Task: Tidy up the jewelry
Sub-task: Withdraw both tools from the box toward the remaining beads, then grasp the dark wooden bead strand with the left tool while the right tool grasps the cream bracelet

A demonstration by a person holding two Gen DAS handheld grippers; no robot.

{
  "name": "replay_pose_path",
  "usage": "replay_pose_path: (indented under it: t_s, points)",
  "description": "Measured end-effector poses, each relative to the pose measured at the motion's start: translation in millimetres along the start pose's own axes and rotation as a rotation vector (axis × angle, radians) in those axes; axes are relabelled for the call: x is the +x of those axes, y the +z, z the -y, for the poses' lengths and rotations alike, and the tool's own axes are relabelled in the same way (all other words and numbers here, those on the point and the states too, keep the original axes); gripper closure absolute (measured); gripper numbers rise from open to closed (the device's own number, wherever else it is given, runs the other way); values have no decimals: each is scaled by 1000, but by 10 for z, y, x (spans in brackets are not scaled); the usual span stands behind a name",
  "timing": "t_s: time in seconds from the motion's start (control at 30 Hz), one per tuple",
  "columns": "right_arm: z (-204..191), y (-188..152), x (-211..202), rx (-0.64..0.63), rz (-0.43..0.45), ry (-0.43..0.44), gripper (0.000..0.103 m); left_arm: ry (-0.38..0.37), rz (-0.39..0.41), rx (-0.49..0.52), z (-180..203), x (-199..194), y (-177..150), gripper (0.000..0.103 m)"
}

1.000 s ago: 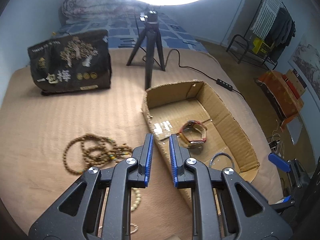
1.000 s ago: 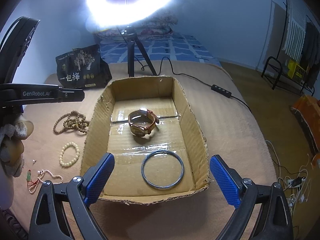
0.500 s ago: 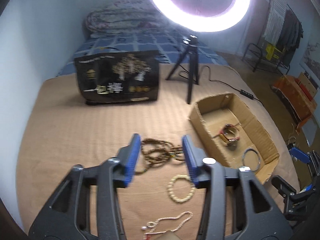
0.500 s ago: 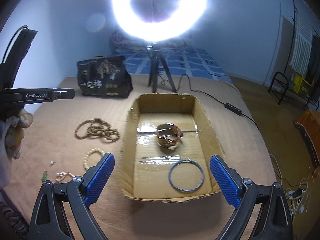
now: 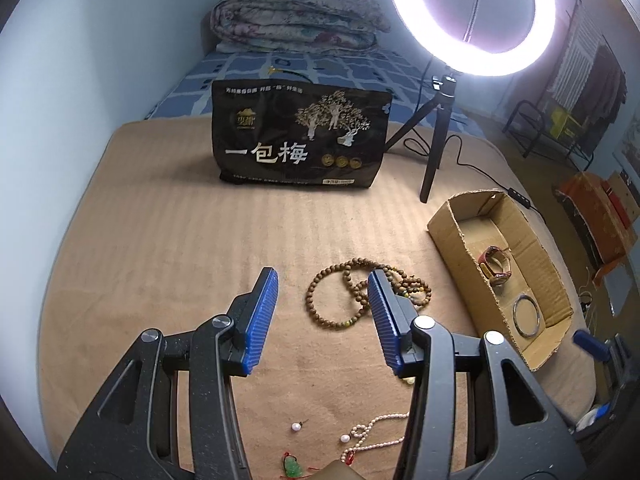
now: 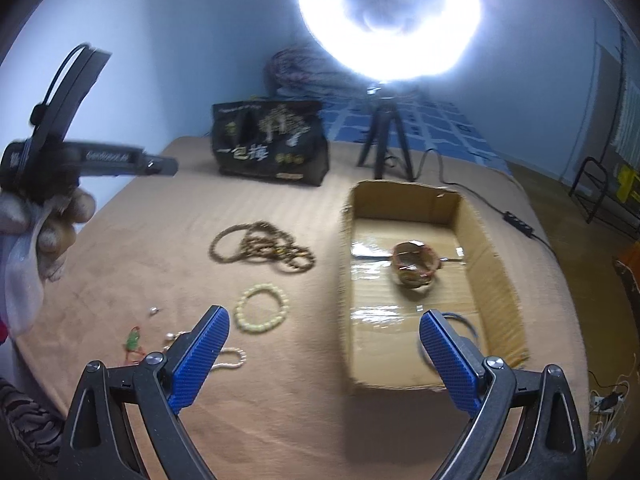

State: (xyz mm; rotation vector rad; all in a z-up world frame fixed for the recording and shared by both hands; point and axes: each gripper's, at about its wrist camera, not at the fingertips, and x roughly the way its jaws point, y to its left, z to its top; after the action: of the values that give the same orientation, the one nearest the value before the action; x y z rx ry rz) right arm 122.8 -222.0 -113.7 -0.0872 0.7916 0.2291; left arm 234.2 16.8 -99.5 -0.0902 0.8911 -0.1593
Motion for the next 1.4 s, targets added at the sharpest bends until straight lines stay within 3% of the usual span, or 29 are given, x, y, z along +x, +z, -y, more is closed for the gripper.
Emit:
replay_pose_path:
  t_s: [0.37, 0.5, 0.7, 0.8, 1.2, 1.4]
  points:
    - [-529, -235, 269, -101, -84, 95, 7, 12, -24, 31, -105, -10, -90, 55]
    - [-697, -326, 381, -153, -123, 106, 12, 16, -37, 31, -162, 6, -125, 55]
    - [-791, -446, 589, -121, -200, 141, 18, 3, -38, 15, -214, -2, -134, 55]
    - [-900, -503, 663, -184, -222, 149, 21, -2, -40, 20, -208, 5, -143, 55]
    - [-1198, -582, 970, -458, -234, 84, 21, -3, -60, 7, -291, 111, -152, 55]
    - [-1235, -488, 1140, -481, -217, 112, 22, -7, -74, -8, -339, 172, -146, 55]
